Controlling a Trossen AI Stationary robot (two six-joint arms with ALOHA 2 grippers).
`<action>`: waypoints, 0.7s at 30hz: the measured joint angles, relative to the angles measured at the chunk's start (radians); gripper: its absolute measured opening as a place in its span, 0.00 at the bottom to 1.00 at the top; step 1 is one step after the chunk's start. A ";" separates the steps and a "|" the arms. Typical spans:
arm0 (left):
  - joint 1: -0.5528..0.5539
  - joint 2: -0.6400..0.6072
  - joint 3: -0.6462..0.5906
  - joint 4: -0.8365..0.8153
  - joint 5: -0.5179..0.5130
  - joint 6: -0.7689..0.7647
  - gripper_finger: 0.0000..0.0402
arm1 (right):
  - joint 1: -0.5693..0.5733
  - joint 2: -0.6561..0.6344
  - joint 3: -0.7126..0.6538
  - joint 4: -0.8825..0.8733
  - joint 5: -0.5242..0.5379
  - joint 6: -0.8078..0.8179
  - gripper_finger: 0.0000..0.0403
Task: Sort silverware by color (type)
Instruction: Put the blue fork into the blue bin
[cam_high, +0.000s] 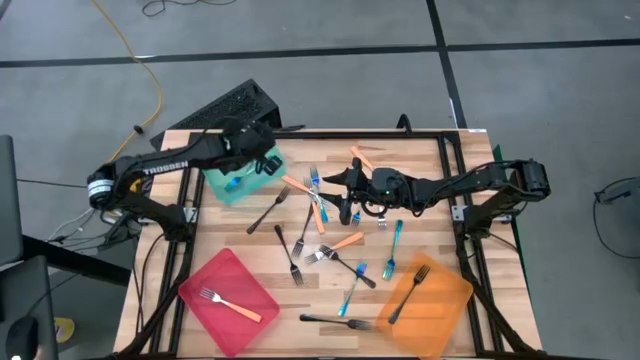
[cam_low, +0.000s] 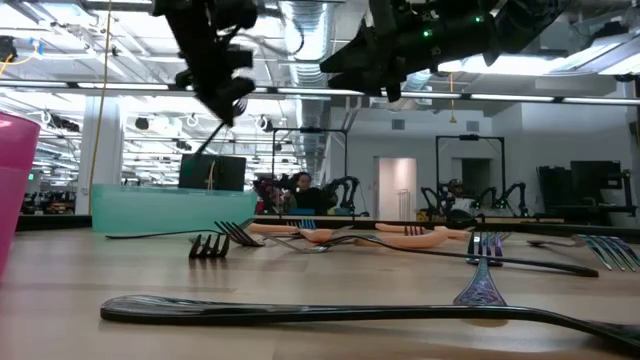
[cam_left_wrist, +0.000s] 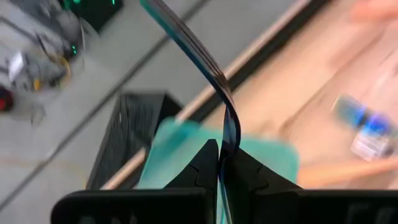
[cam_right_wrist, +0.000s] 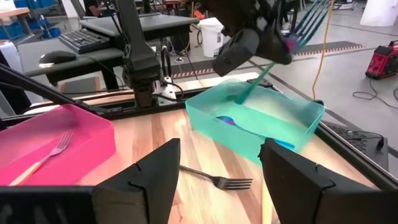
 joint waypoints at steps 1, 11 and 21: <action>0.023 0.001 0.000 -0.022 0.022 0.004 0.00 | 0.000 0.000 0.000 0.000 0.000 0.000 0.60; 0.231 0.025 -0.031 -0.066 0.262 0.165 0.00 | 0.000 0.000 0.000 -0.018 0.000 0.015 0.60; 0.318 0.102 -0.101 -0.071 0.479 0.316 0.00 | 0.004 0.000 0.000 -0.049 -0.002 0.017 0.60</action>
